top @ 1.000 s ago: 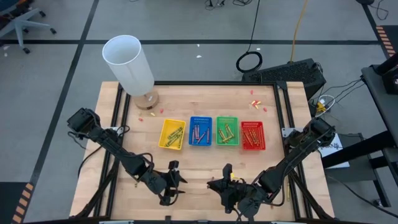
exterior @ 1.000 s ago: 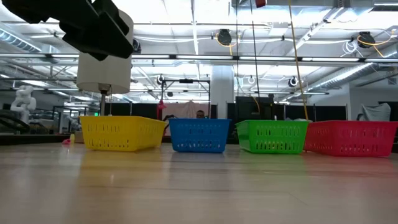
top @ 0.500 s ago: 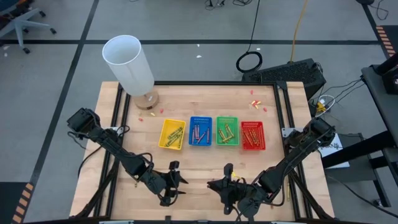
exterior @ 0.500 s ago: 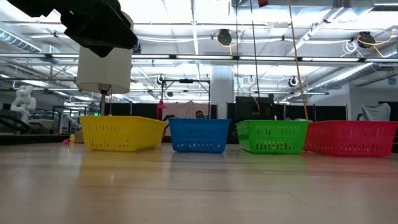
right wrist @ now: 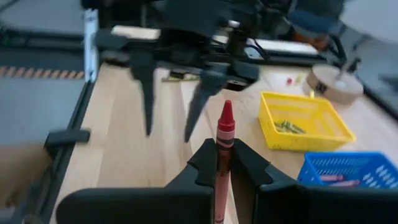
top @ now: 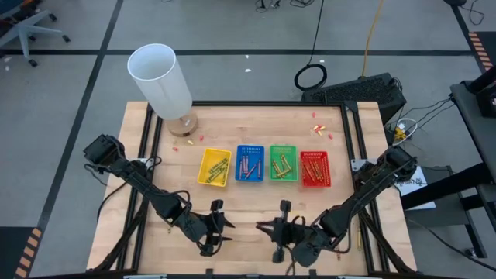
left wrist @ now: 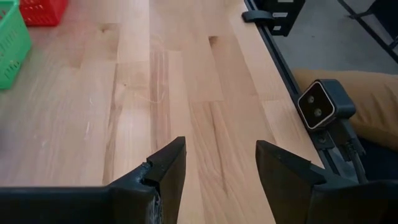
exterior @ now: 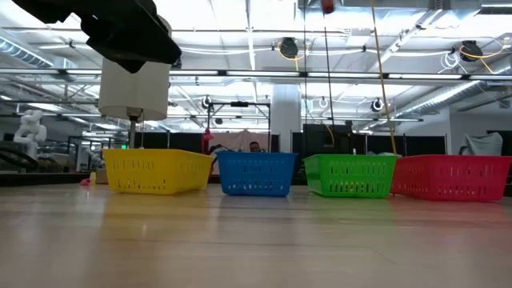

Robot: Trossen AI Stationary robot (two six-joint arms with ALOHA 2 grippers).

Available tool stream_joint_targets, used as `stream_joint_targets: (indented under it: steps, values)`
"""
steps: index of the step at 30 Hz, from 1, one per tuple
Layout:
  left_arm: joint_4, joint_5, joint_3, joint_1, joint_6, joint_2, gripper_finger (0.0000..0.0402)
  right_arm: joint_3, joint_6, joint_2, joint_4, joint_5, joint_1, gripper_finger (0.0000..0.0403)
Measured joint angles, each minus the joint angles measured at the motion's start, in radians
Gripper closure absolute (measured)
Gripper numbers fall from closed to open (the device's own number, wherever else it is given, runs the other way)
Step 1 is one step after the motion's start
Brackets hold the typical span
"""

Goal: Sort crayons
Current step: Put the red crayon into the blue bin

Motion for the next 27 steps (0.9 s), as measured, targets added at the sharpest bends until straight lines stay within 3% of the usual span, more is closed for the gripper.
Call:
stream_joint_targets:
  steps: [11, 27]
  values:
    - [0.007, -0.007, 0.0, 0.0, 0.0, 0.0, 0.021, 0.0, 0.251, 0.0, 0.0, 0.0, -0.135, 0.0384]
    - [-0.032, -0.01, 0.0, -0.009, -0.002, 0.0, 0.021, -0.002, 0.294, 0.005, -0.147, -0.083, -0.426, 0.0381]
